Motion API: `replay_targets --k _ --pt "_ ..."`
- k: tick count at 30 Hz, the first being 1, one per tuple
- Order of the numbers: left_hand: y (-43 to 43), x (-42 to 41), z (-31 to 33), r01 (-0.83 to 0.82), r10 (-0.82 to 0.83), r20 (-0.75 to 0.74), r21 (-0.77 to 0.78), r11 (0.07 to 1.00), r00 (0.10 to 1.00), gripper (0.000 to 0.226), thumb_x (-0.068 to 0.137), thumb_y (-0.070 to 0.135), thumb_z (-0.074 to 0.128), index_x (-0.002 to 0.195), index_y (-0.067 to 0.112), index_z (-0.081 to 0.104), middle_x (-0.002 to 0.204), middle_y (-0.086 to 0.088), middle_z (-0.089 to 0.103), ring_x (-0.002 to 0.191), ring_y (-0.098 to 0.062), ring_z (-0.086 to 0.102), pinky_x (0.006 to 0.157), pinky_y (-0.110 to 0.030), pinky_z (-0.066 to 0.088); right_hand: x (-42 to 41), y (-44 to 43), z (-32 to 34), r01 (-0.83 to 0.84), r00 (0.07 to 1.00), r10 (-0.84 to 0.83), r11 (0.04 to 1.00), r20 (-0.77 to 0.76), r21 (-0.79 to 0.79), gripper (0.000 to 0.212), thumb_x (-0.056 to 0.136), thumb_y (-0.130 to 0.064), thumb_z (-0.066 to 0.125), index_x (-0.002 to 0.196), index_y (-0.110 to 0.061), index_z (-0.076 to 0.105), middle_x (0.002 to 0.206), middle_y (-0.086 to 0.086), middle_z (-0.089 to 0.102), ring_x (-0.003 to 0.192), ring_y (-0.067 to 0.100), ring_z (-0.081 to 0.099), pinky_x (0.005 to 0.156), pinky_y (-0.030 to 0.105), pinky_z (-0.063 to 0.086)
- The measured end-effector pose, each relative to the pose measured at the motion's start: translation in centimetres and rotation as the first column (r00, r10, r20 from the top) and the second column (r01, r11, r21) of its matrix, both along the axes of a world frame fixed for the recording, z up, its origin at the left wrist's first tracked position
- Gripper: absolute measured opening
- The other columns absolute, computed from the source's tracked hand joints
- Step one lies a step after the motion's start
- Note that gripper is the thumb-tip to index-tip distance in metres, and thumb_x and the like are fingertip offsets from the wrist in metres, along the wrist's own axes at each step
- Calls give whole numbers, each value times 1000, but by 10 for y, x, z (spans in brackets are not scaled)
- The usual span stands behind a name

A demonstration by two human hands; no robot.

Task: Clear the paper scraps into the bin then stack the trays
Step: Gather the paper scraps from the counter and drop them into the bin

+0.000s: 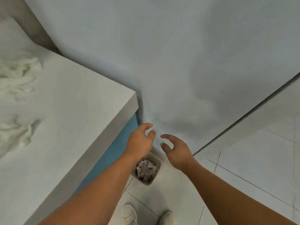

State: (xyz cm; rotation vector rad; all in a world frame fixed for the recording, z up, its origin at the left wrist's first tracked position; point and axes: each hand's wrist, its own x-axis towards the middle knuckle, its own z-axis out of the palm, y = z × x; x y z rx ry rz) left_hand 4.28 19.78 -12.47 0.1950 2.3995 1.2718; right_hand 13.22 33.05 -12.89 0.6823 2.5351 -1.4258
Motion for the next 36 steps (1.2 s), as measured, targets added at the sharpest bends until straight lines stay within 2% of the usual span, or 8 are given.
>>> replay_targets --k 7,14,18,22,28,31,34,36 --pt "-30 11 123 -41 45 -210 23 999 977 21 96 34 57 117 31 60 117 18 61 112 -1 54 92 -21 39 -8 -19 113 -84 967 77 996 -242 -19 31 98 -31 53 129 -31 57 131 -15 55 122 1 45 98 13 29" --pt "-106 19 188 -175 178 -330 37 984 927 28 98 30 58 126 28 60 125 16 61 117 -4 53 98 -23 43 -35 -75 171 -264 905 255 964 -339 22 32 98 -30 53 130 -33 56 137 -14 53 115 3 48 102 17 35" --pt "-157 19 197 -258 249 -346 21 966 905 28 97 29 59 125 28 62 124 15 63 118 -6 55 101 -27 45 -49 -120 180 -394 848 408 912 -337 113 35 99 -30 52 134 -30 54 140 -15 50 119 -4 43 93 2 26" --pt "-211 14 192 -306 277 -334 -36 951 901 31 97 28 59 128 26 61 127 12 63 120 -8 55 101 -26 44 -62 -167 180 -497 789 523 852 -323 163 36 99 -28 52 135 -28 53 140 -13 51 129 5 44 101 11 26" --pt "-287 -9 179 -360 305 -329 -120 925 894 32 97 22 59 129 22 61 129 7 63 124 -12 55 93 -18 36 -98 -229 164 -557 756 596 803 -270 212 37 98 -29 54 135 -27 53 140 -8 51 127 10 48 100 13 30" --pt "-321 -25 171 -371 302 -334 -164 914 893 33 97 19 58 129 21 62 130 4 62 123 -14 55 92 -19 39 -121 -258 147 -600 726 653 755 -216 263 41 97 -28 56 137 -23 51 141 -4 51 125 10 49 100 14 31" --pt "-350 -44 159 -353 276 -342 -187 917 898 32 96 18 59 127 22 62 131 5 62 122 -15 56 94 -19 38 -143 -282 131 -586 713 678 715 -177 381 47 95 -30 56 140 -21 47 145 -2 46 134 17 40 110 27 33" --pt "-365 -56 152 -337 254 -351 -199 920 901 33 95 18 59 128 22 62 132 5 61 123 -13 55 96 -18 36 -156 -297 121 -541 724 668 704 -171 460 51 94 -34 57 142 -20 45 145 -1 45 135 21 37 109 36 38"
